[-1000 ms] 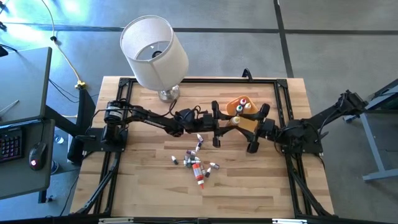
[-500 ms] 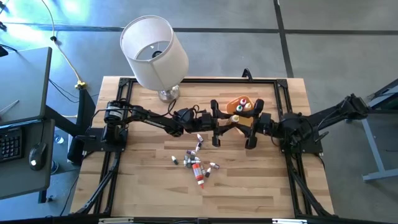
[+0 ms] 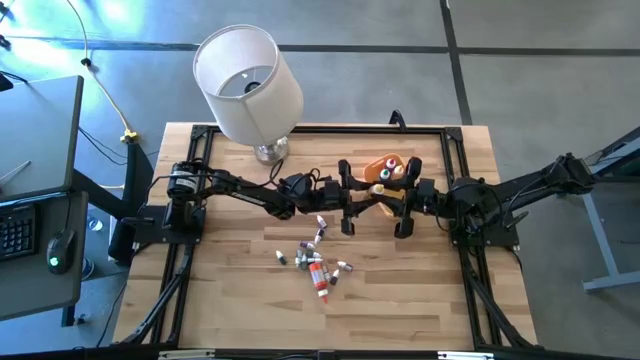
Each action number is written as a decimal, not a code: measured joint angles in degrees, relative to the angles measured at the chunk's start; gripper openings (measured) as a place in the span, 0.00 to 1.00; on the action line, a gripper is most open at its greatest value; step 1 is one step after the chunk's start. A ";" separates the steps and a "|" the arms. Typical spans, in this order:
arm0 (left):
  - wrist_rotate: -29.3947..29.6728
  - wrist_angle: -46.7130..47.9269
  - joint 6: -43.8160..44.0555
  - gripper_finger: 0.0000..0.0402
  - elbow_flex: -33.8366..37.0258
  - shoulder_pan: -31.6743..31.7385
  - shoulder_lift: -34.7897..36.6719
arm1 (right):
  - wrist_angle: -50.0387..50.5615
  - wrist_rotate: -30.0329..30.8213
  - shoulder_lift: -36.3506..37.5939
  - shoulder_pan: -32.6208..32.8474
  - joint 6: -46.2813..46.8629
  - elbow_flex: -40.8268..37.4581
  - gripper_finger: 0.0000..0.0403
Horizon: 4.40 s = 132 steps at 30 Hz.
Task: Pick & Place food coloring
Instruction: Put the large yellow food coloring bottle into the yellow bin
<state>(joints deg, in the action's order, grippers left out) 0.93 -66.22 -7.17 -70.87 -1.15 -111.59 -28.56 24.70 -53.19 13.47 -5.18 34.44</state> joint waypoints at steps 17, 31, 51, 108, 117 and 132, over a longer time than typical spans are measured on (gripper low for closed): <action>1.38 10.13 0.23 0.37 -0.02 0.43 0.02 | 9.79 12.42 -0.09 4.01 6.04 -0.07 0.28; 8.54 29.46 -0.11 0.62 0.09 -1.17 2.23 | 33.78 33.60 -0.02 5.91 21.56 -0.04 0.28; 29.97 60.93 -10.80 0.62 0.00 -7.54 28.10 | -6.85 26.26 -0.48 -7.98 28.99 -28.24 0.28; 40.34 71.49 -9.25 0.62 0.00 -8.33 32.05 | 10.78 41.65 -27.23 2.37 0.57 8.06 0.27; 40.05 84.82 -1.11 0.62 -0.04 -16.19 40.32 | 55.42 18.44 -19.21 2.24 44.83 7.78 0.05; 38.69 93.88 7.92 0.62 -0.02 -21.79 44.04 | 56.18 5.03 -30.80 -12.26 47.74 7.81 0.00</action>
<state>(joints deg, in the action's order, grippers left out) 39.62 27.66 0.75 -70.89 -22.94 -67.55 27.62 29.73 -83.99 1.21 42.56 42.24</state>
